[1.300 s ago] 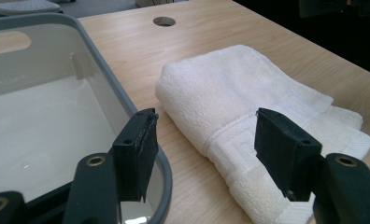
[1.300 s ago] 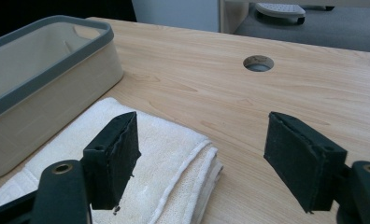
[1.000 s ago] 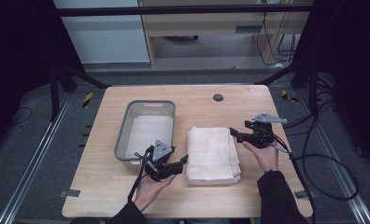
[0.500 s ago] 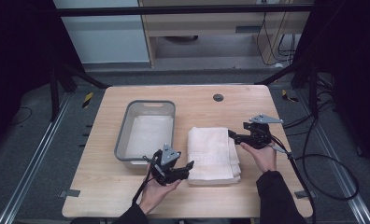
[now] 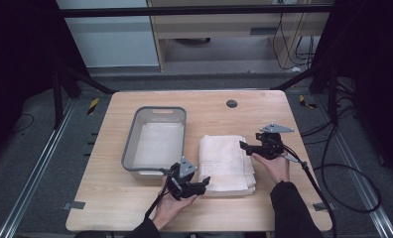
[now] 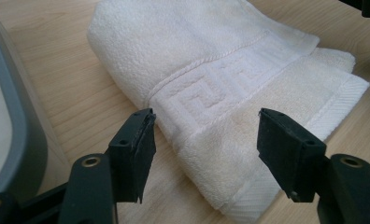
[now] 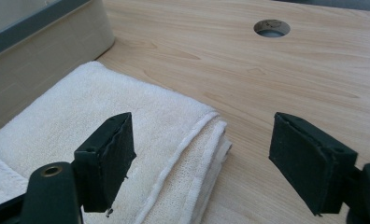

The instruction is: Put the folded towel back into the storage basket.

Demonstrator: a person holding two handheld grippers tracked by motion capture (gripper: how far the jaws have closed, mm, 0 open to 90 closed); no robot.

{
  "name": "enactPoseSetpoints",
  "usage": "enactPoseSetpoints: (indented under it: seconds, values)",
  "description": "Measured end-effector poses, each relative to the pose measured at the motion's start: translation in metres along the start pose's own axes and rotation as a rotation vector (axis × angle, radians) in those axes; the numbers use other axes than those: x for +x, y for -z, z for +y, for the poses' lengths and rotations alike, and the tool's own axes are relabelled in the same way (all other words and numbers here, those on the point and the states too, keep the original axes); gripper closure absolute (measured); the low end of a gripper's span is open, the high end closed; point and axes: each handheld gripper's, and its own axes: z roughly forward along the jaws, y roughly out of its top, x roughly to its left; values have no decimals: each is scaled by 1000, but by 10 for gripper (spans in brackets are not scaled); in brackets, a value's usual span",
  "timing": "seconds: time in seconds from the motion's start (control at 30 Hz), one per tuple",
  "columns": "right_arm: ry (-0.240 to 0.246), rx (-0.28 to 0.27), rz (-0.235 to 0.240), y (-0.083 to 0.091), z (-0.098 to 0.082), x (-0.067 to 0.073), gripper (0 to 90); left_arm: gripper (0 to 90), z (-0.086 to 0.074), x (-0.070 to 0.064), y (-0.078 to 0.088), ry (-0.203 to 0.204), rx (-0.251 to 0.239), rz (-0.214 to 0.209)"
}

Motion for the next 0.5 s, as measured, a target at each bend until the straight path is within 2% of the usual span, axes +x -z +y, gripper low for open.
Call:
enactPoseSetpoints:
  seconds: [0.27,0.5]
  values:
    - [5,11,2,-7,-4,1,217,329,-5,-2,-9,2,36,5]
    - [9,35,-2,-14,-9,1,220,304,-8,-1,-15,16,46,7]
